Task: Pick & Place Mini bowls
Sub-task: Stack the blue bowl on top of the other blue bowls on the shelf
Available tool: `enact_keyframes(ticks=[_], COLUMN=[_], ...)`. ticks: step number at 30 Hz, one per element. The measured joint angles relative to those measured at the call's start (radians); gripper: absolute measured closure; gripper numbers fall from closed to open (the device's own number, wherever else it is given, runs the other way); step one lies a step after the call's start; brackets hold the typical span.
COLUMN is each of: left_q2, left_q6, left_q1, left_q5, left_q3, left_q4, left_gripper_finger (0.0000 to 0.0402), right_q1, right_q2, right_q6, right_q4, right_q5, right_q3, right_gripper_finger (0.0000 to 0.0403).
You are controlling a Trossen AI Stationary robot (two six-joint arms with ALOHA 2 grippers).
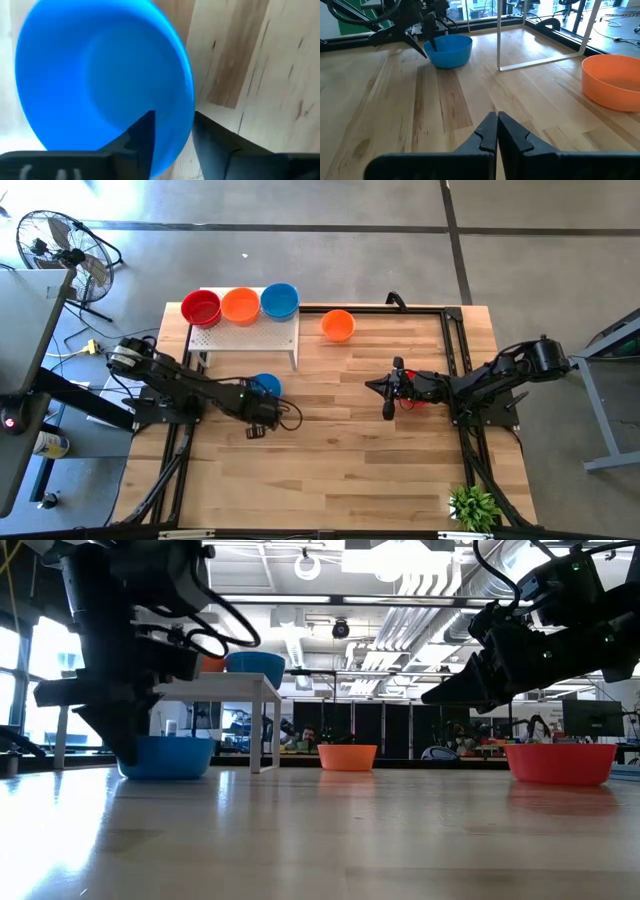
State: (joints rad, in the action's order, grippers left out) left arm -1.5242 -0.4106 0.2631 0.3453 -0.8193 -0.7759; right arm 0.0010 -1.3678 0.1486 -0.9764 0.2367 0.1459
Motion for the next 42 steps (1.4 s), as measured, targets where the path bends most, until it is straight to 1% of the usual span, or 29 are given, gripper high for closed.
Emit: enact_keyframes(ticks=[2,5,6,7,10,13,17,24,31,36,42], left_q2=[0.000,0.000,0.000,0.000,0.000,0.001,0.001,0.001,0.001,0.001,0.001], left_q6=[0.020,0.047,0.050,0.054,0.076,0.098,0.128,0.315,0.423,0.518,0.579], left_q1=[-0.003,-0.001,-0.001,-0.001,-0.001,-0.002,-0.001,-0.006,-0.078,-0.144,-0.236], left_q5=[-0.012,-0.042,-0.053,-0.064,-0.089,-0.117,-0.124,-0.183,-0.193,-0.191,-0.174], left_q3=[-0.003,-0.016,-0.022,-0.028,-0.064,-0.123,-0.243,-0.473,-0.660,-0.759,-0.849], left_q4=[0.003,-0.001,-0.001,-0.003,-0.020,-0.027,-0.028,-0.042,-0.096,-0.143,-0.196], left_gripper_finger=[0.0307,0.0369,0.0384,0.0392,0.0390,0.0397,0.0397,0.0399,0.0400,0.0400,0.0400], right_q1=[0.000,0.000,0.000,0.000,0.000,0.000,0.000,0.000,0.000,0.000,0.000], right_q2=[0.000,0.000,0.000,0.000,0.000,0.000,0.000,0.000,0.000,0.000,0.000], right_q6=[0.000,0.000,0.000,0.000,0.000,0.000,0.000,0.000,0.001,0.000,0.000], right_q4=[0.000,0.000,0.000,0.000,0.000,0.001,0.001,0.003,0.010,0.011,0.014], right_q5=[0.000,0.000,0.000,0.000,0.000,0.000,0.000,0.000,0.000,0.000,0.000], right_q3=[0.000,0.000,0.000,0.000,0.000,0.000,0.000,0.000,0.000,0.000,0.000], right_gripper_finger=[0.0401,0.0401,0.0402,0.0402,0.0401,0.0401,0.0401,0.0402,0.0402,0.0401,0.0401])
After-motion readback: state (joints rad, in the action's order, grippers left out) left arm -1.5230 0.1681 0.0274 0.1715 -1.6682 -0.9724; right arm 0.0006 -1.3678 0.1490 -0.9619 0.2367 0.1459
